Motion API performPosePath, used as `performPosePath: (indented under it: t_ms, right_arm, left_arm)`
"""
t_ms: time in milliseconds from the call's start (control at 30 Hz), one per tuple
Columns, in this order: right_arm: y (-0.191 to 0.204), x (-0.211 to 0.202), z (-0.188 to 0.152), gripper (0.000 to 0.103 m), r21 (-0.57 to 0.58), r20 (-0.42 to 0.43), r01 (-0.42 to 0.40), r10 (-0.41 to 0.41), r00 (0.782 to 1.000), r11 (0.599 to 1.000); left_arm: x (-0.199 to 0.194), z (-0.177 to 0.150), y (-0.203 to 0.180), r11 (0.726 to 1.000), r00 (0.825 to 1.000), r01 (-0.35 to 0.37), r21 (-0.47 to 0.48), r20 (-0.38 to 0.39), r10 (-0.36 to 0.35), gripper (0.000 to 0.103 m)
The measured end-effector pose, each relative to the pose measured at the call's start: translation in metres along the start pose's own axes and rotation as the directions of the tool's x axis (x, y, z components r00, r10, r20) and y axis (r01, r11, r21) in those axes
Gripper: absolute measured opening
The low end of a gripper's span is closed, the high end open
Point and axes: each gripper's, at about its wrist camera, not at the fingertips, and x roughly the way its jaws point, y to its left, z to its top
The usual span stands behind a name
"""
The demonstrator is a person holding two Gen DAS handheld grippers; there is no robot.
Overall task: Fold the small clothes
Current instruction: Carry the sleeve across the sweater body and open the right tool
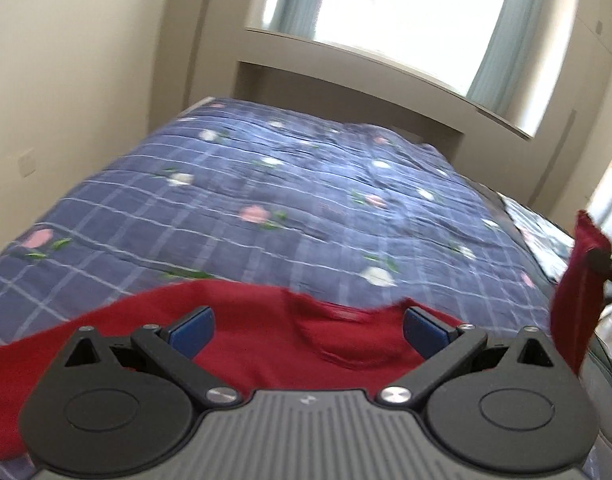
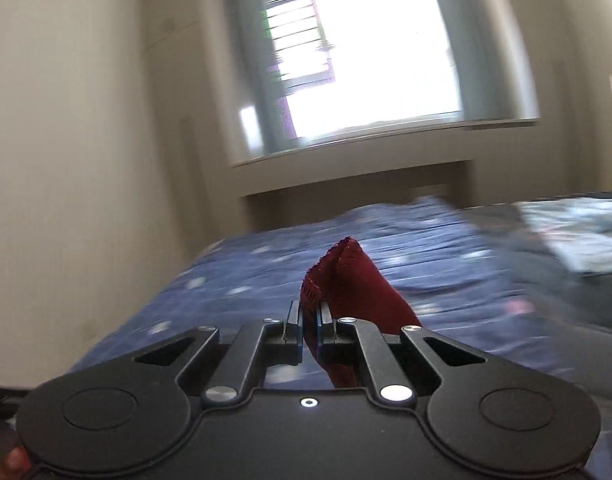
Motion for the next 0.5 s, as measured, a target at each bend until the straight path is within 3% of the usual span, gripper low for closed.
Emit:
performPosePath:
  t_ms: [233, 367, 500]
  right_arm:
    - [0.098, 0.062, -0.06, 0.006, -0.122, -0.181, -0.166, 0.143, 0.973, 0.978]
    - [0.149, 0.082, -0.11, 0.006, -0.21, -0.288, -0.214, 0.149, 0.946, 0.954]
    - [0.174, 0.096, -0.15, 0.006, -0.28, -0.367, -0.242, 0.129, 0.921, 0.929]
  left_arm:
    - [0.005, -0.005, 0.062, 0.996, 0.997, -0.075, -0.045, -0.001, 0.075, 0.102]
    - [0.018, -0.017, 0.081, 0.995, 0.996, -0.086, -0.055, -0.019, 0.086, 0.102]
    - [0.034, -0.027, 0.09, 0.995, 0.997, -0.072, -0.071, -0.034, 0.07, 0.102]
